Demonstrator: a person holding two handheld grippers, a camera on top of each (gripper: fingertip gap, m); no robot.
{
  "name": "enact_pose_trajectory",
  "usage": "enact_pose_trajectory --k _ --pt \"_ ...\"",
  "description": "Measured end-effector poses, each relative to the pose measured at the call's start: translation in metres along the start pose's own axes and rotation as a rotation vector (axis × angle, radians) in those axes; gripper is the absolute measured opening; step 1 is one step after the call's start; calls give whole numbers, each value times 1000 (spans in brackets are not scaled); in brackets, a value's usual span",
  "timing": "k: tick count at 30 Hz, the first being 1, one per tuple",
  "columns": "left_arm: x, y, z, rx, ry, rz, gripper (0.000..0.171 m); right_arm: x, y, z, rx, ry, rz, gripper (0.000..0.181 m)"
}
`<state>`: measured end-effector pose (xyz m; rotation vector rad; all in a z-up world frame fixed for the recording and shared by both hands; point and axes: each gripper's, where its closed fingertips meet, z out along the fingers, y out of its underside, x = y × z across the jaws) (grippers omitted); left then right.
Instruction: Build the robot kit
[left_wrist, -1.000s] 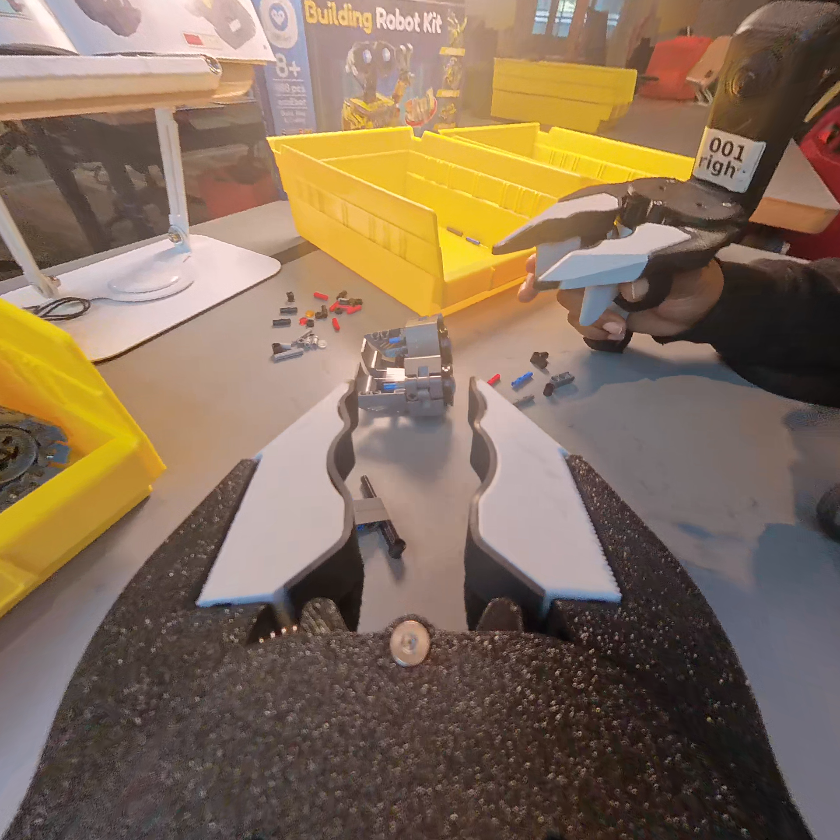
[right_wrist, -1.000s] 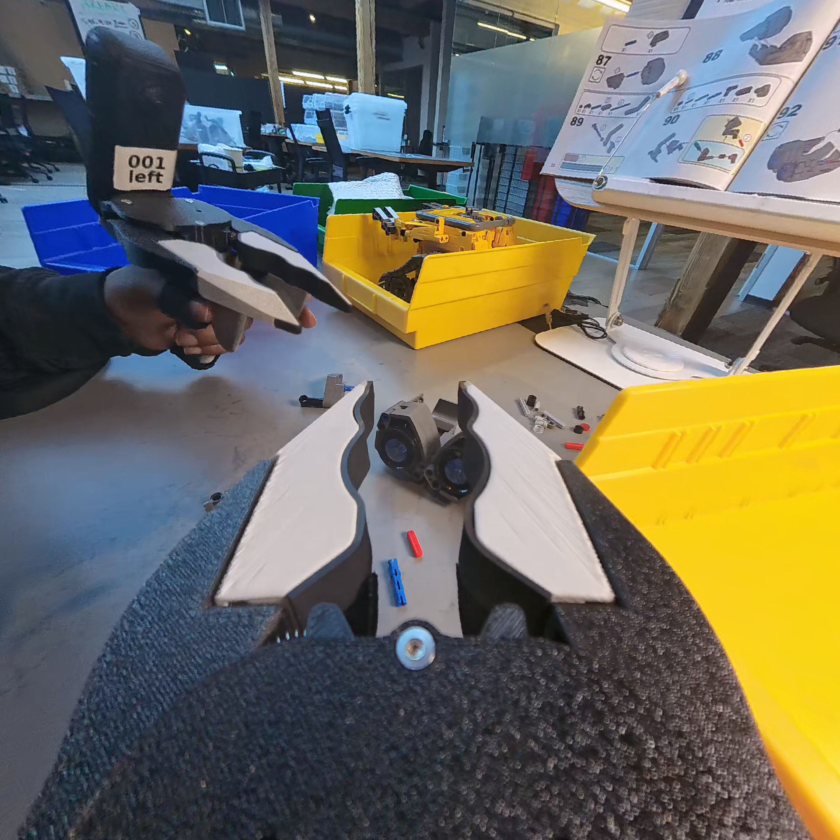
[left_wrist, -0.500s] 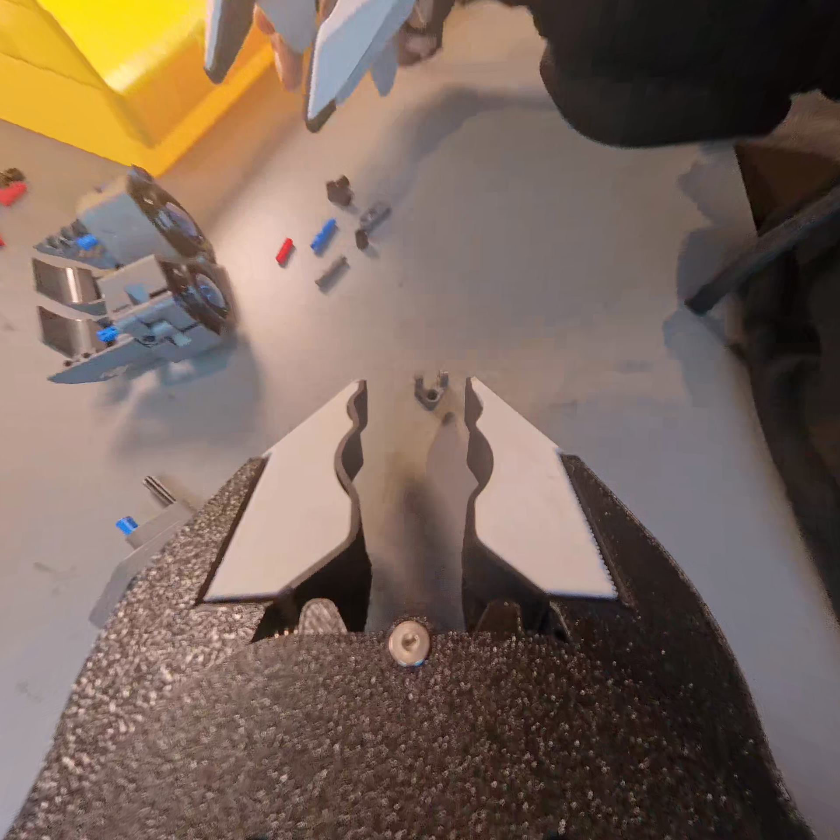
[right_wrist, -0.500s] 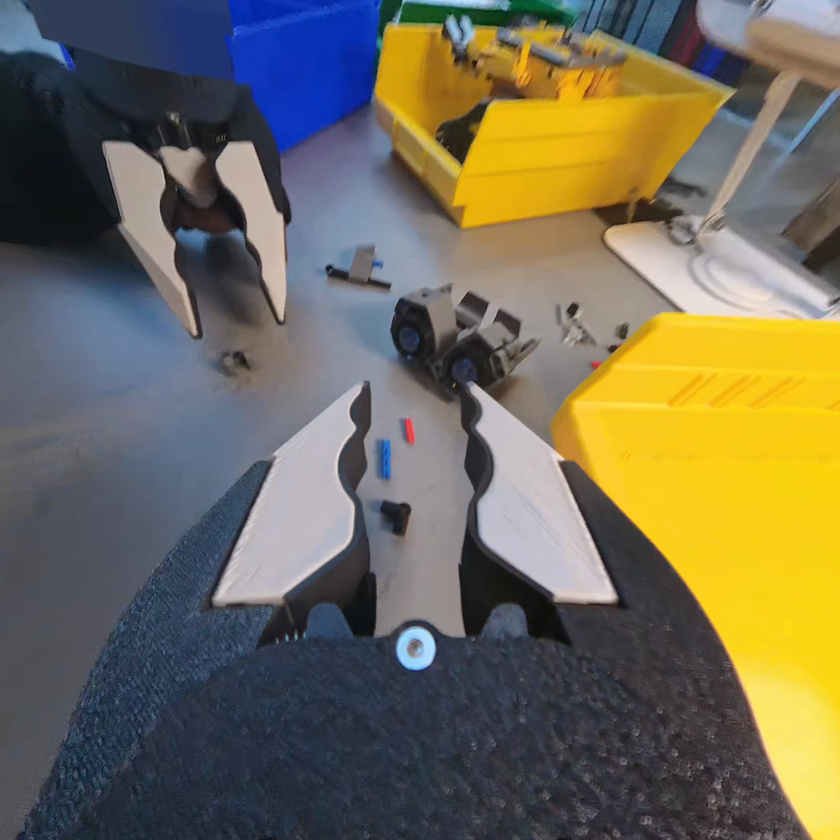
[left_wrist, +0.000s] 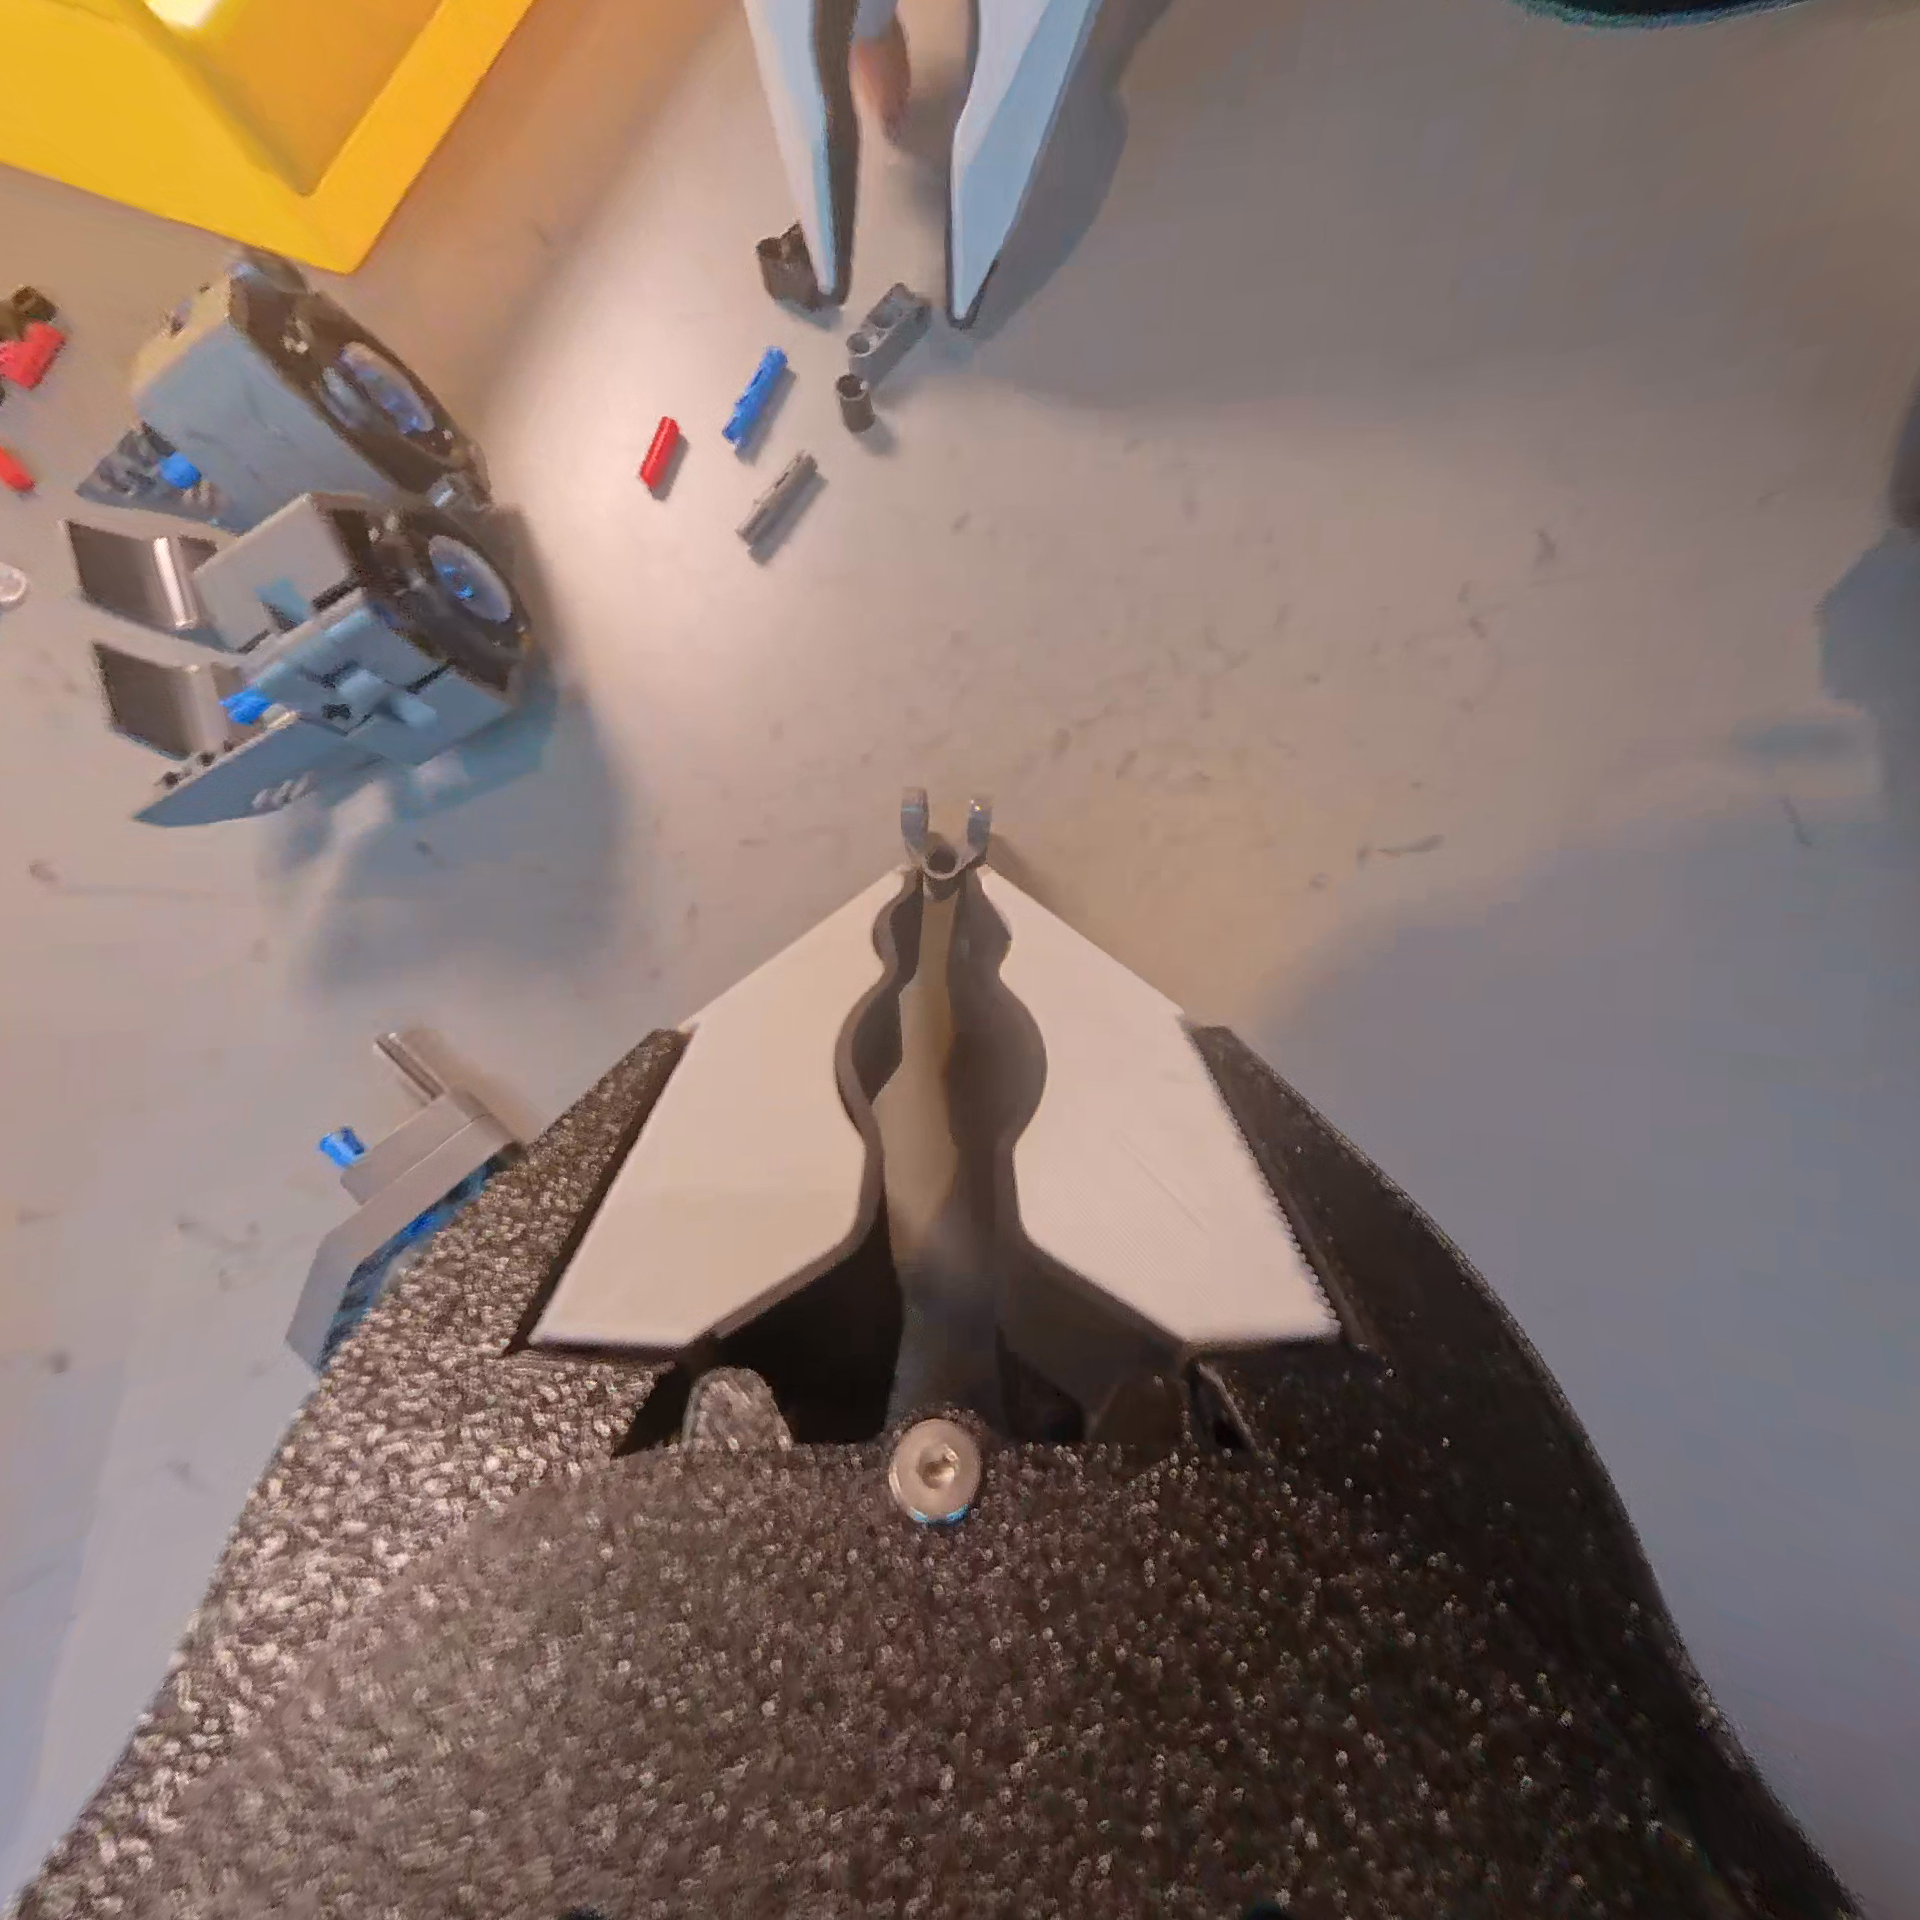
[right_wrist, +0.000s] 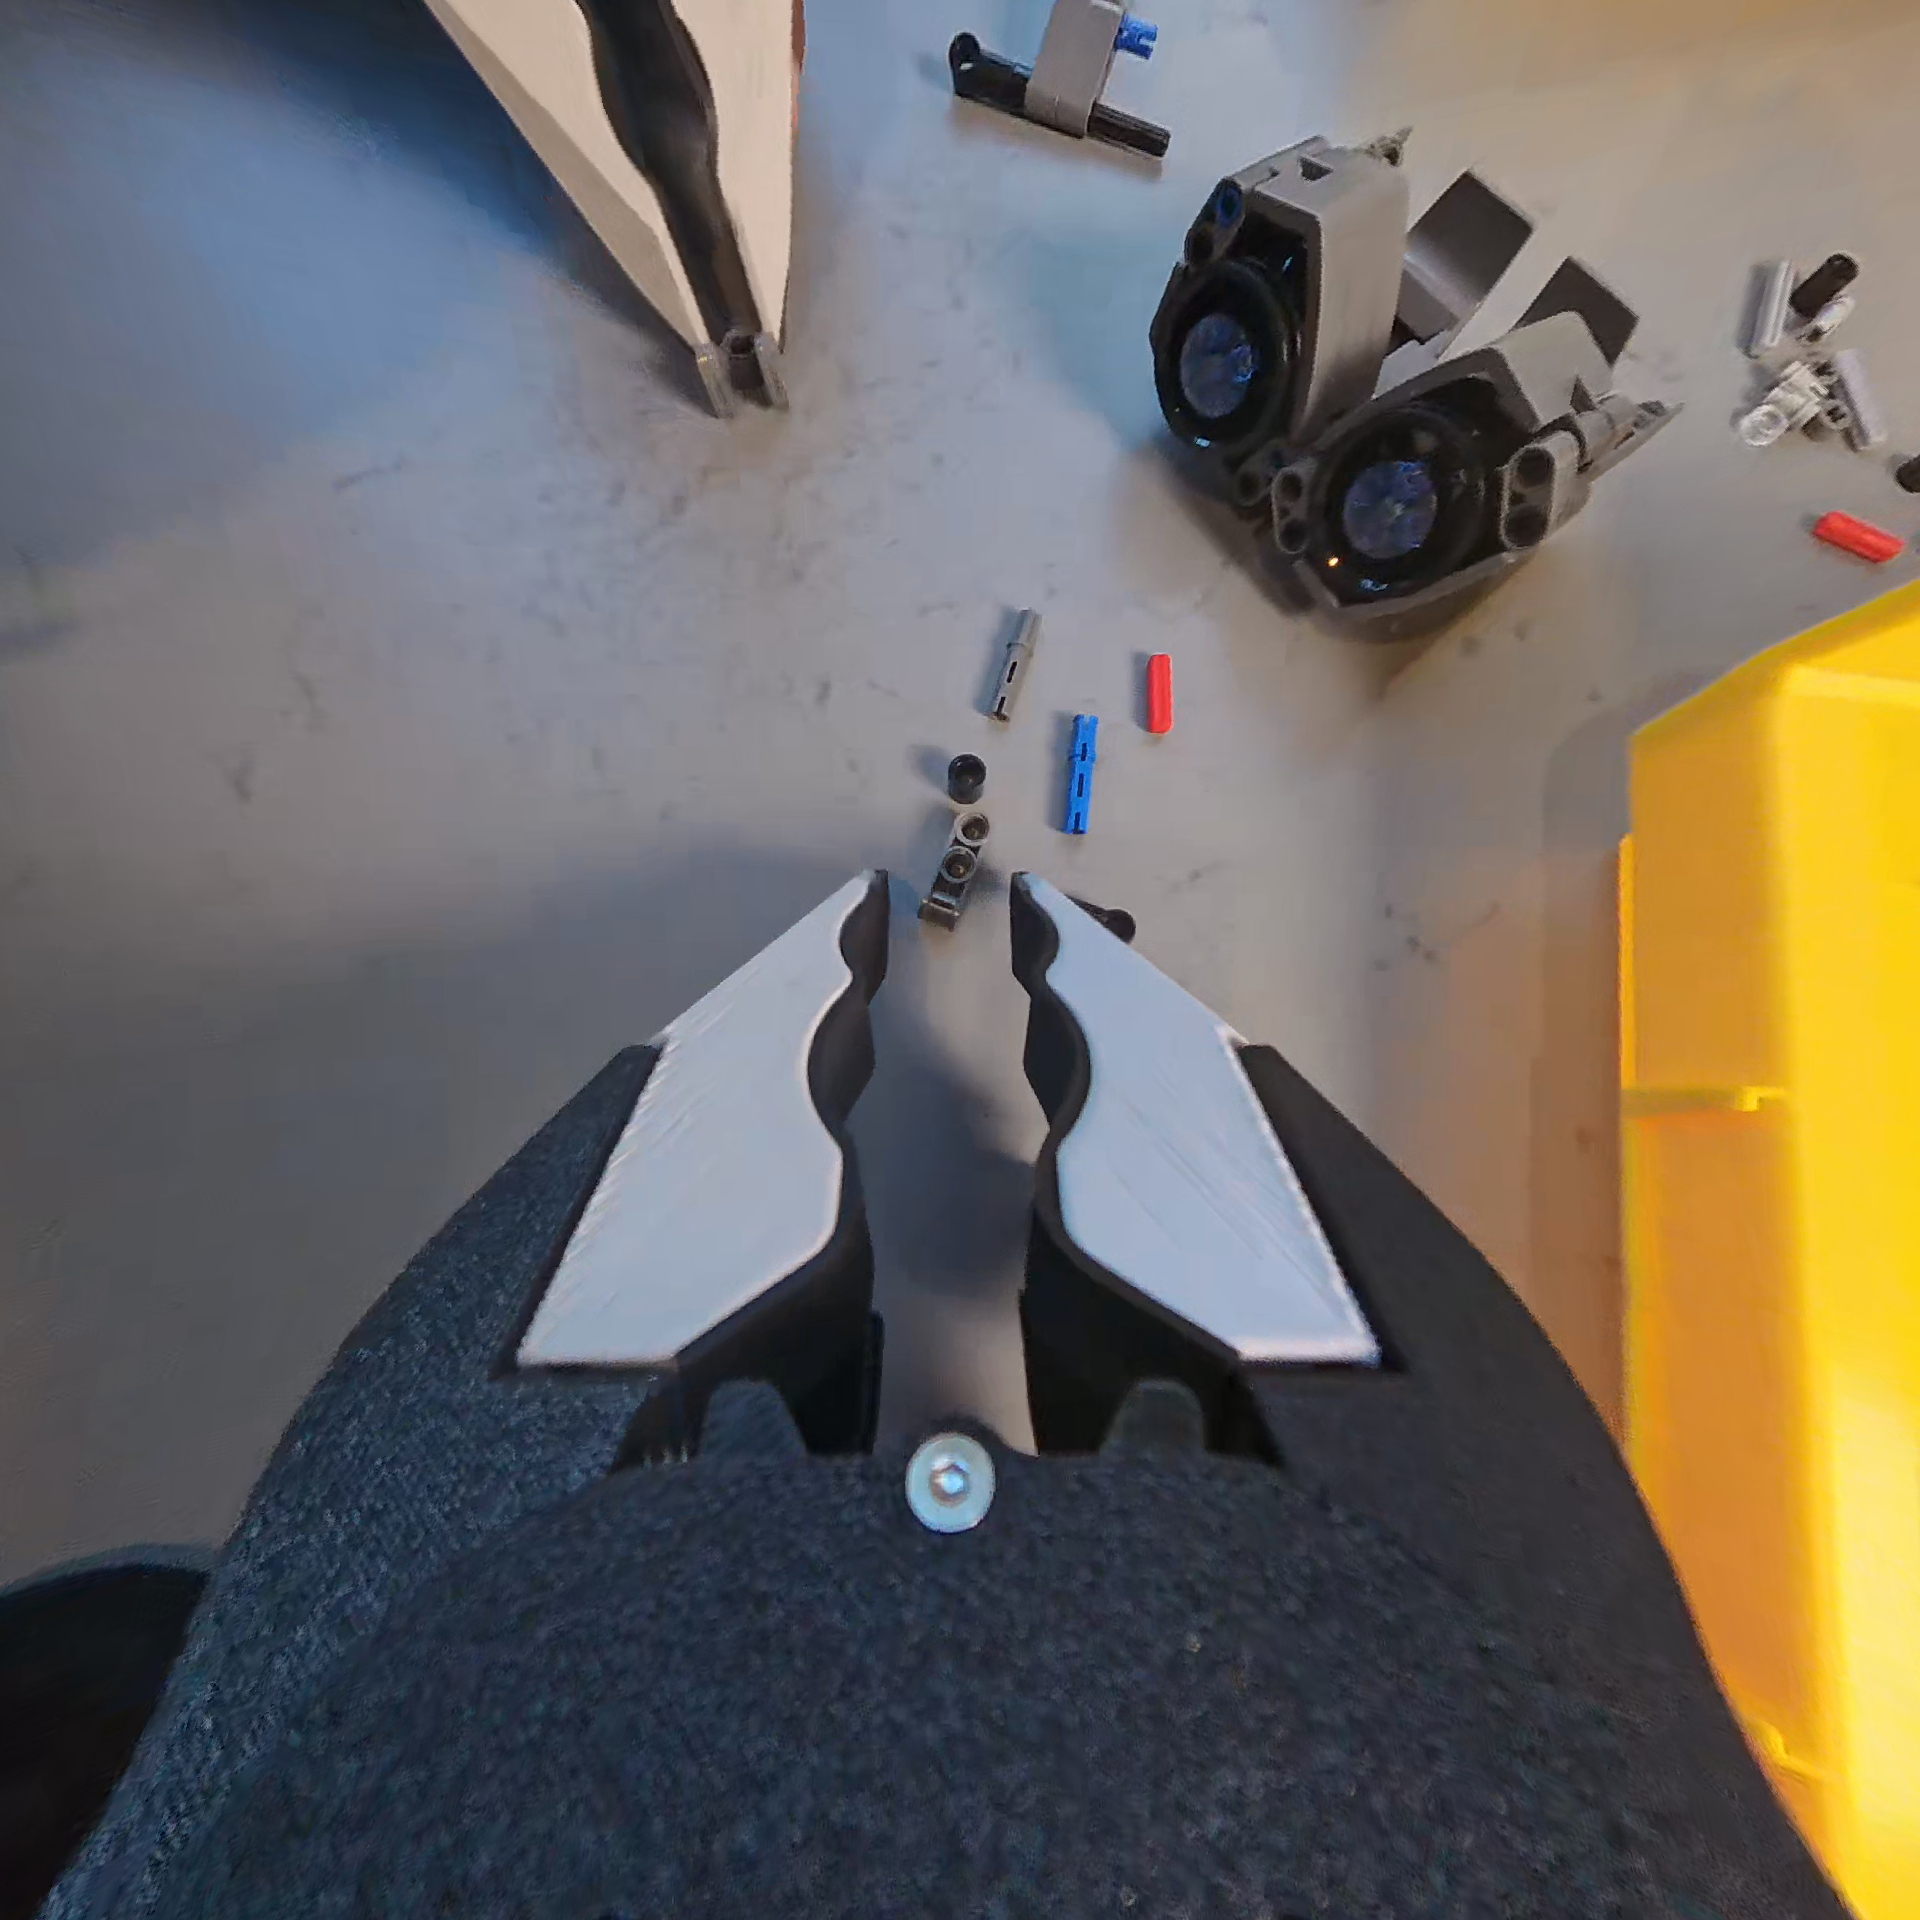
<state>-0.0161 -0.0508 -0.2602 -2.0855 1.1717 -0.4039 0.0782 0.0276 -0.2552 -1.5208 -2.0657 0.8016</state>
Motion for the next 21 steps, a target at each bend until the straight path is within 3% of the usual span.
enact_pose_trajectory --k 5,9,12,16,19,21 --pt "-26 7 -18 0 -86 -50 7 1 2 3 -34 23 -14 12" --pt "-39 -3 -36 101 -125 -114 23 -12 -4 3 -27 -31 -31 6" --pt "-36 -29 -46 252 -98 -149 30 -28 -41 -2 142 -71 -78 6" --pt "-18 -64 -54 479 47 -236 32 -47 -97 -3 417 -67 -121 6" --pt "-5 -80 -60 598 213 -331 30 -56 -121 -2 541 -68 -108 7" --pt "-3 -85 -65 645 251 -356 27 -60 -129 -4 596 -107 -70 7"
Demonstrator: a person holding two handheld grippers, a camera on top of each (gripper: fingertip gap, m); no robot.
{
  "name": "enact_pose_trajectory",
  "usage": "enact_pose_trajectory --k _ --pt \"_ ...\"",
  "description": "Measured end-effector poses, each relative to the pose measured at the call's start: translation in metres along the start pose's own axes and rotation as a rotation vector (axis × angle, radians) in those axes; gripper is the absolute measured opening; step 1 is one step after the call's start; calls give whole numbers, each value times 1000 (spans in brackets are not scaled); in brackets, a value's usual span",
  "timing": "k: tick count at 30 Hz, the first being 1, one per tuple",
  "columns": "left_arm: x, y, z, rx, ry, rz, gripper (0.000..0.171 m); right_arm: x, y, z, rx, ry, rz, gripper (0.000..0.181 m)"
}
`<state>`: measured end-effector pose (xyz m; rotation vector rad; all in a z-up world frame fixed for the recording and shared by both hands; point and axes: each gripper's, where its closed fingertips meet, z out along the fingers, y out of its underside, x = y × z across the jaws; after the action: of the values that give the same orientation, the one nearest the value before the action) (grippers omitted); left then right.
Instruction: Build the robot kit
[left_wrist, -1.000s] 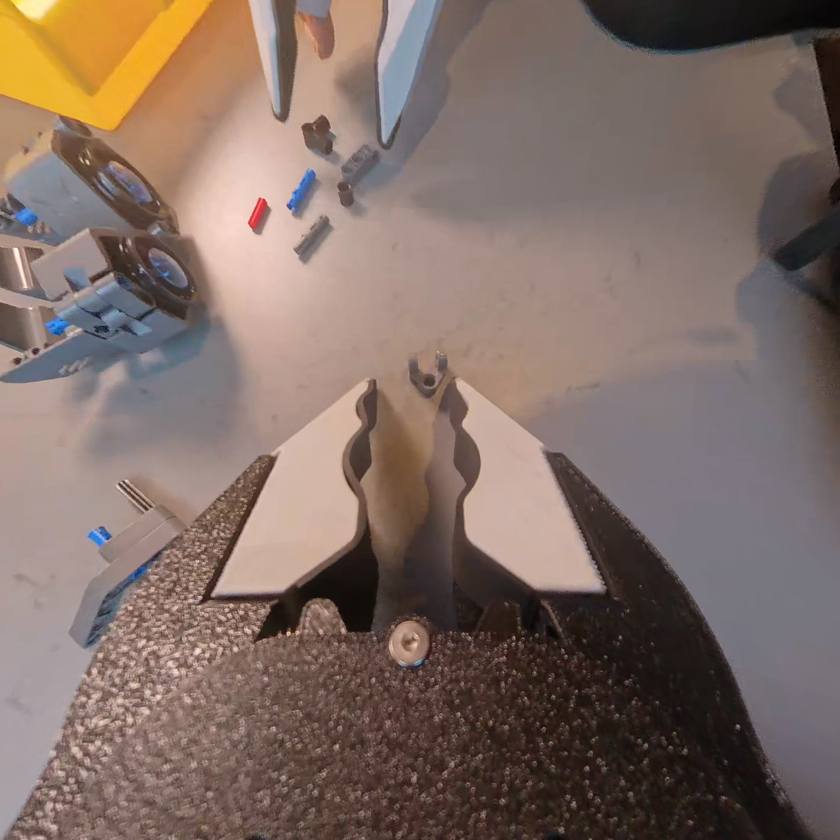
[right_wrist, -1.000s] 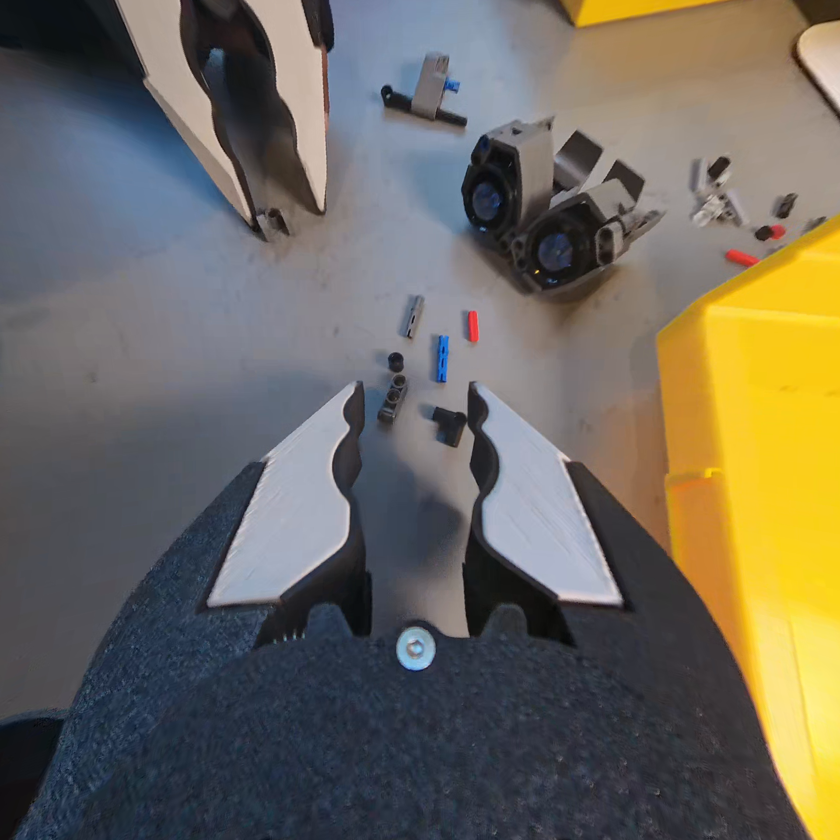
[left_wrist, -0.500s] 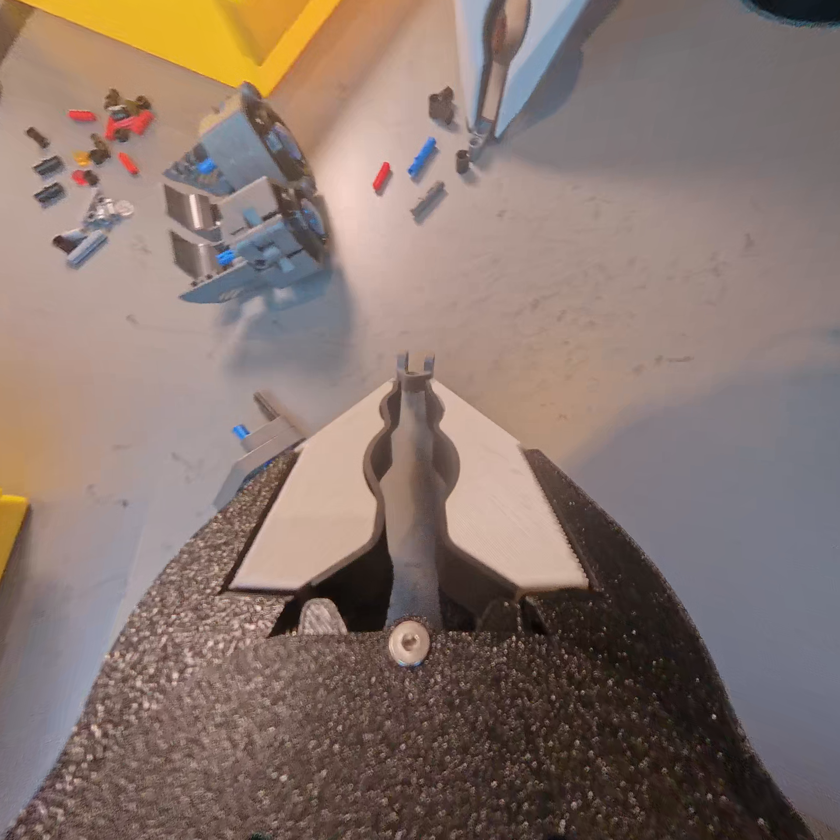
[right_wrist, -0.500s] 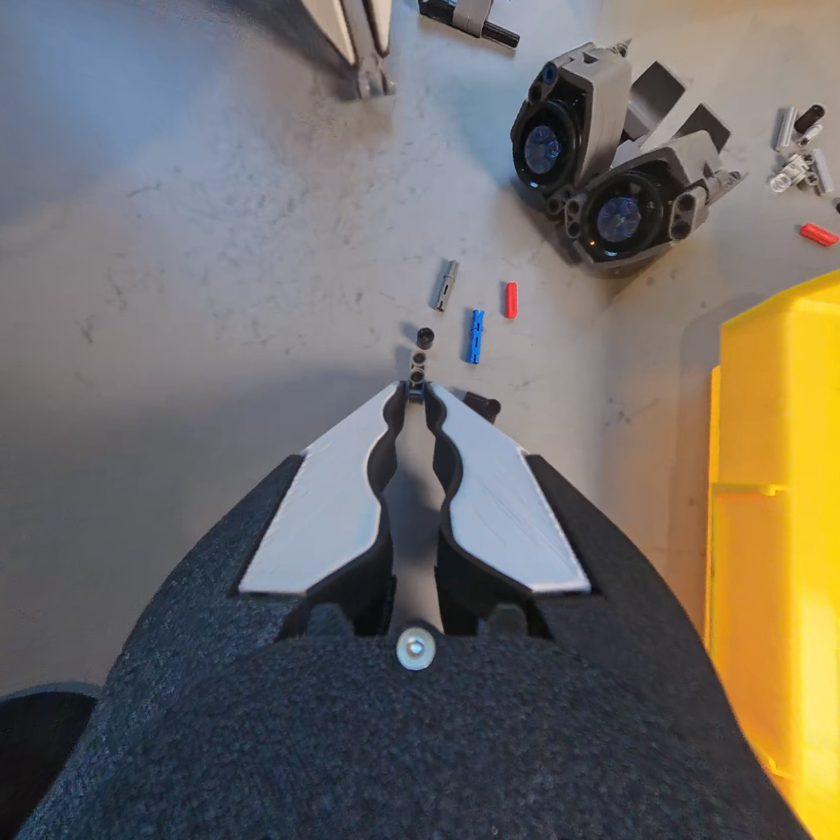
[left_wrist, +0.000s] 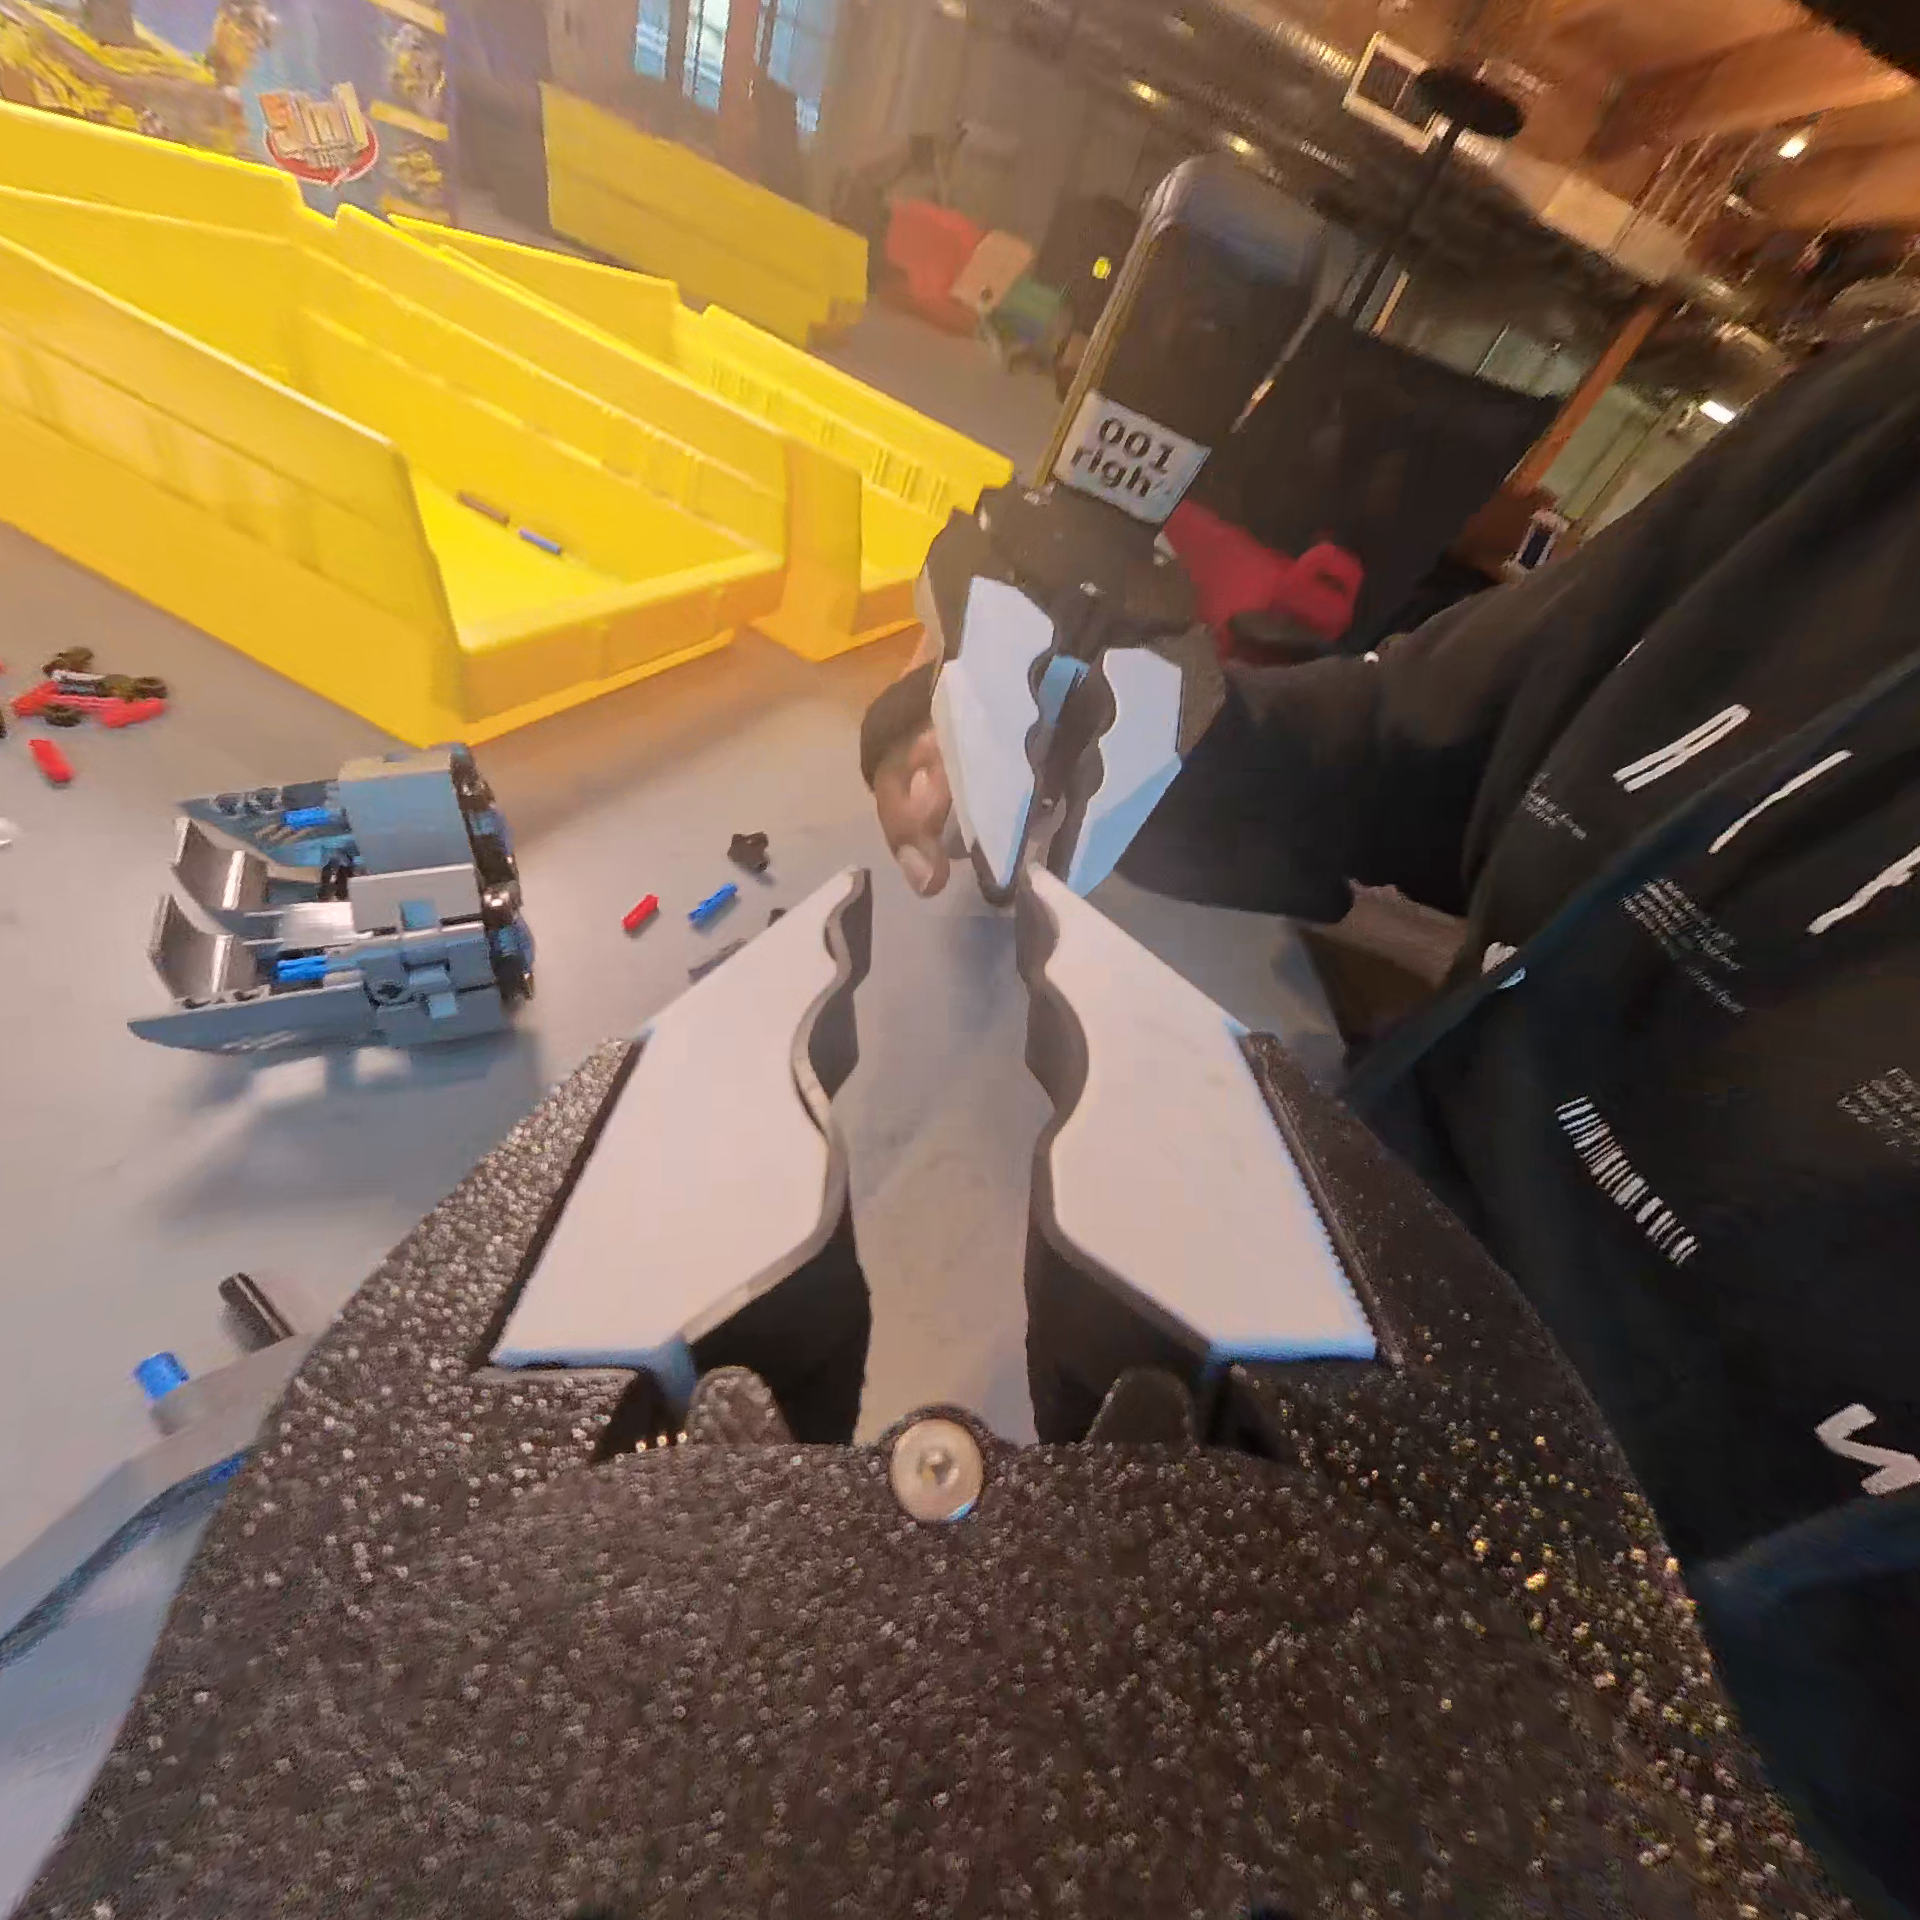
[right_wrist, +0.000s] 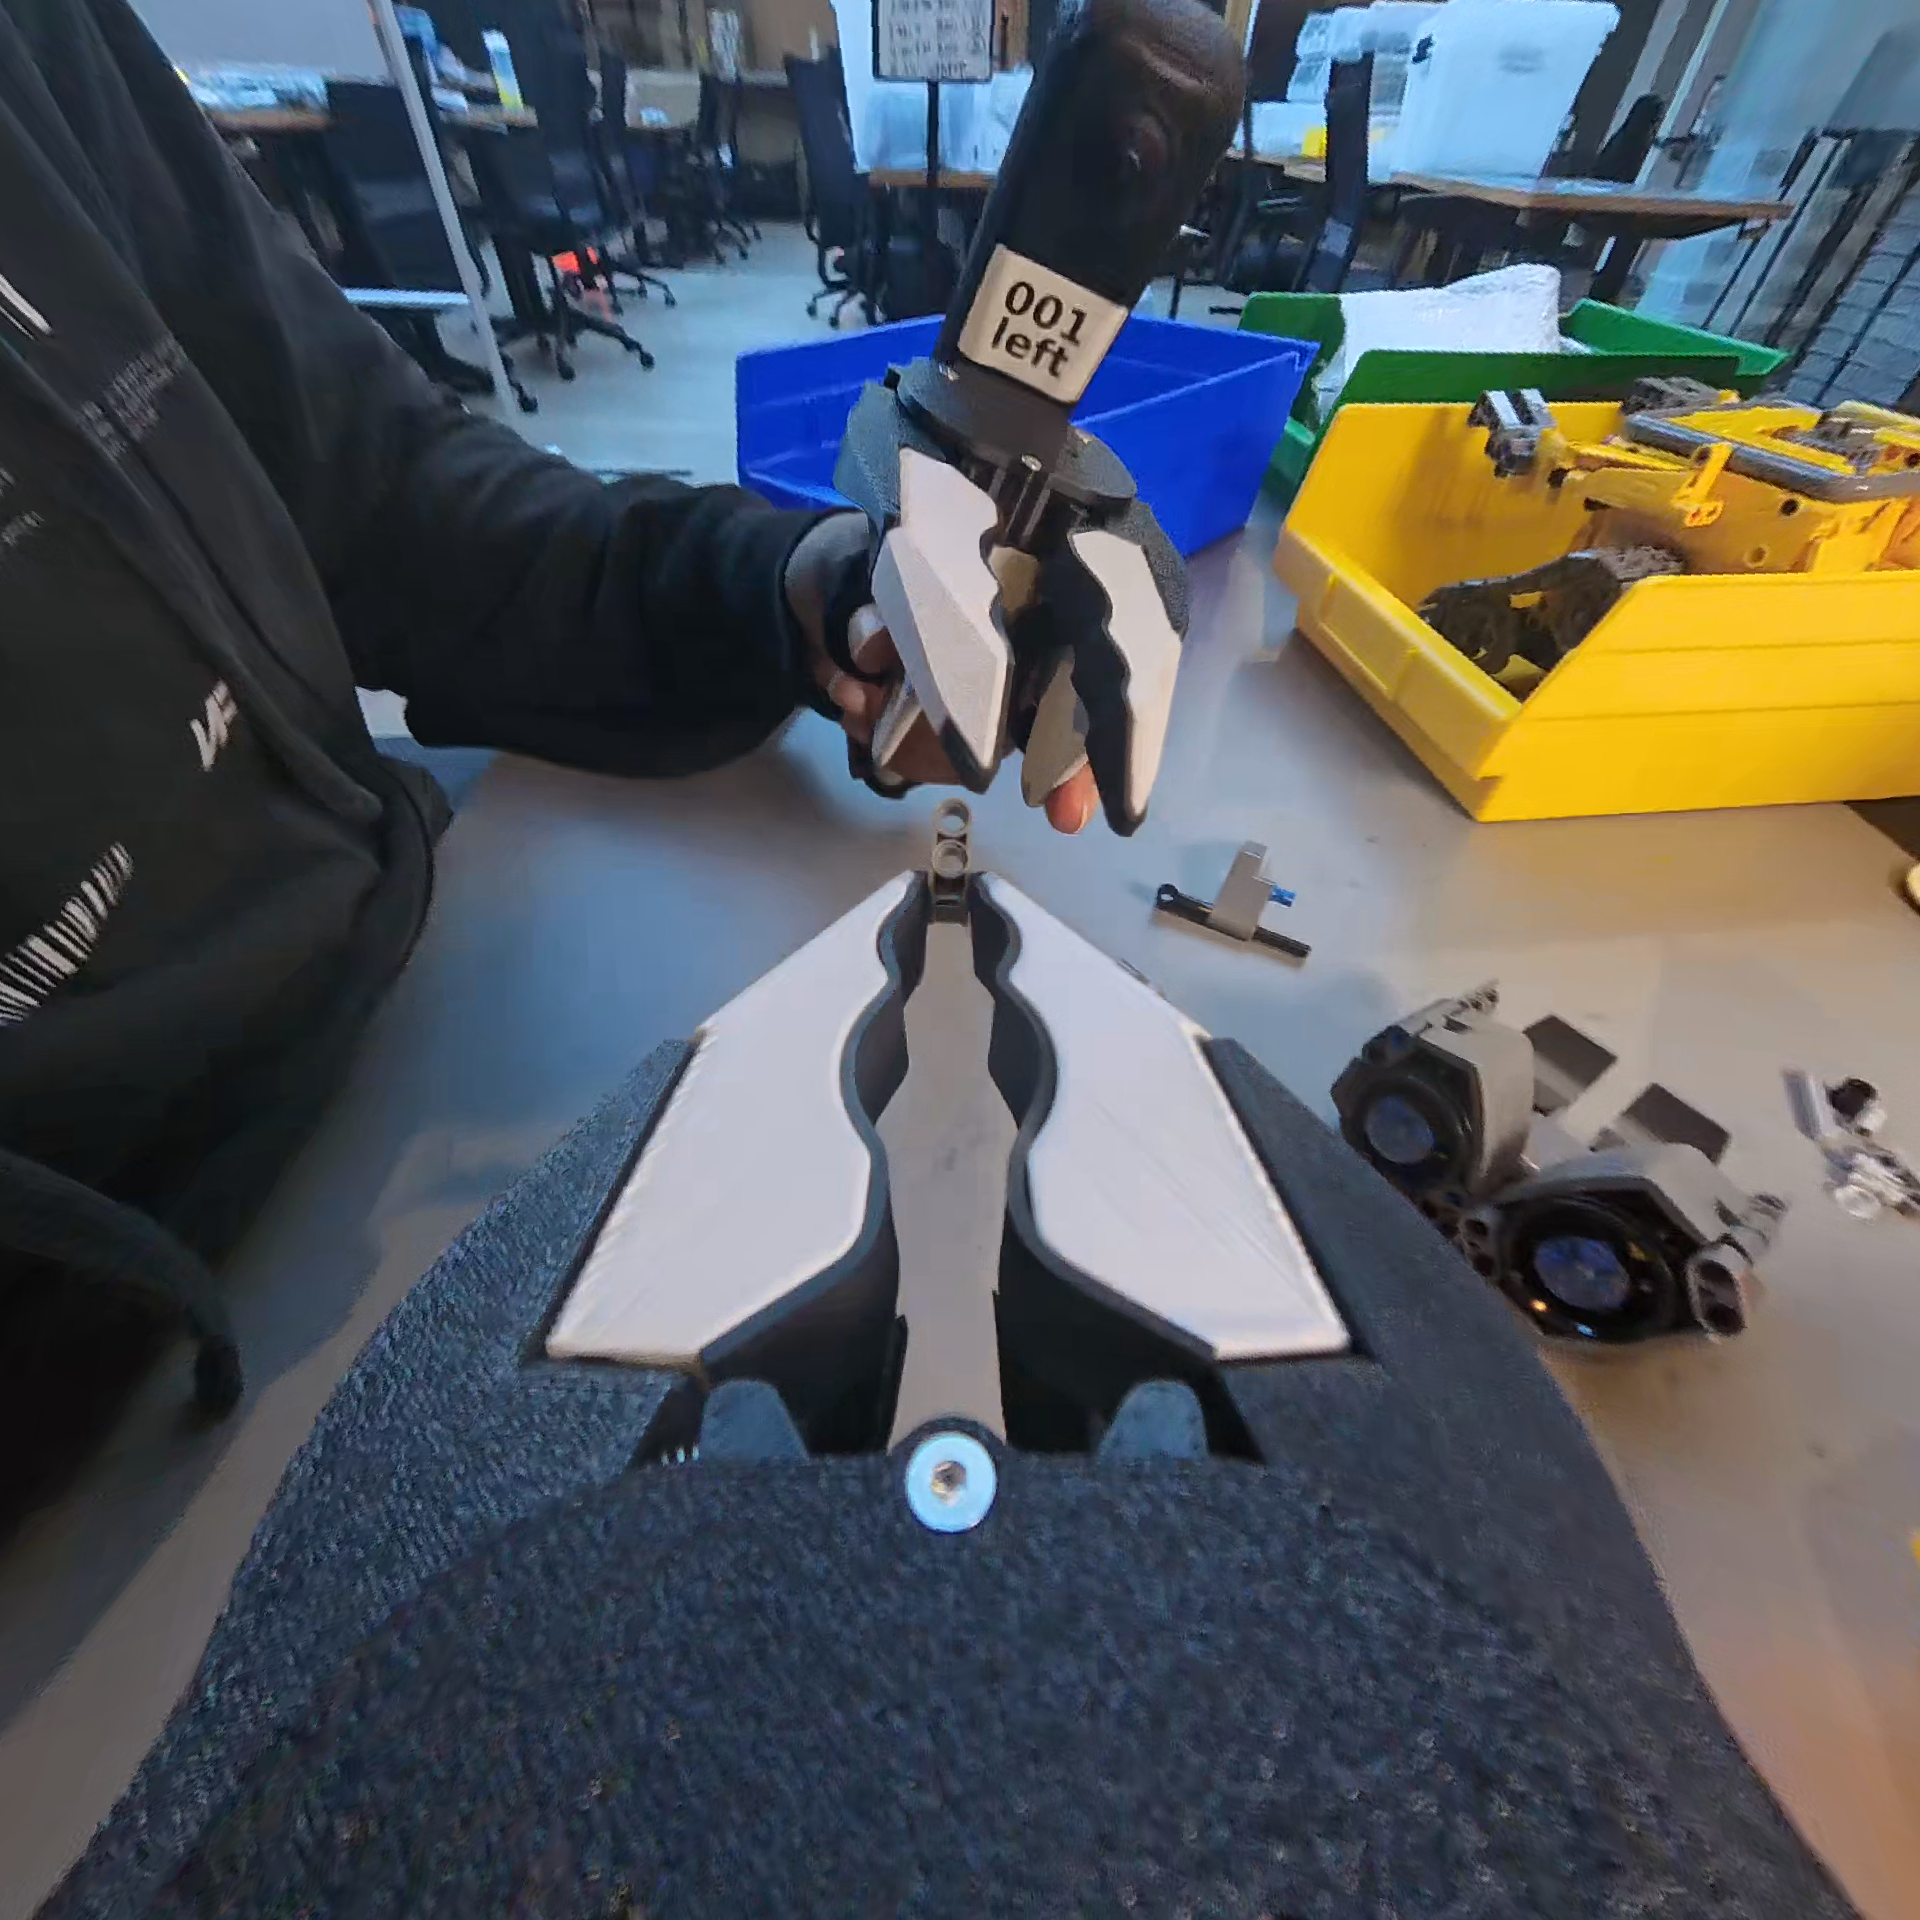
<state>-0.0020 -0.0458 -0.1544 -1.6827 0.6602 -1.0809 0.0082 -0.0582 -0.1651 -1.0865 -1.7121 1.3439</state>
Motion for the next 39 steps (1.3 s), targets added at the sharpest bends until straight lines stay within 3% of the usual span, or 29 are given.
enact_pose_trajectory --k 8,13,29,39 --pt "5 0 1 4 22 6 19 8 -15 -8 129 -9 127 7" --pt "9 -1 3 17 46 -3 14 9 -12 -6 131 -8 148 6" --pt "9 0 5 29 58 -37 7 13 -7 -2 106 45 85 7" --pt "1 -4 2 63 24 -63 7 21 -5 -1 41 181 -92 7"
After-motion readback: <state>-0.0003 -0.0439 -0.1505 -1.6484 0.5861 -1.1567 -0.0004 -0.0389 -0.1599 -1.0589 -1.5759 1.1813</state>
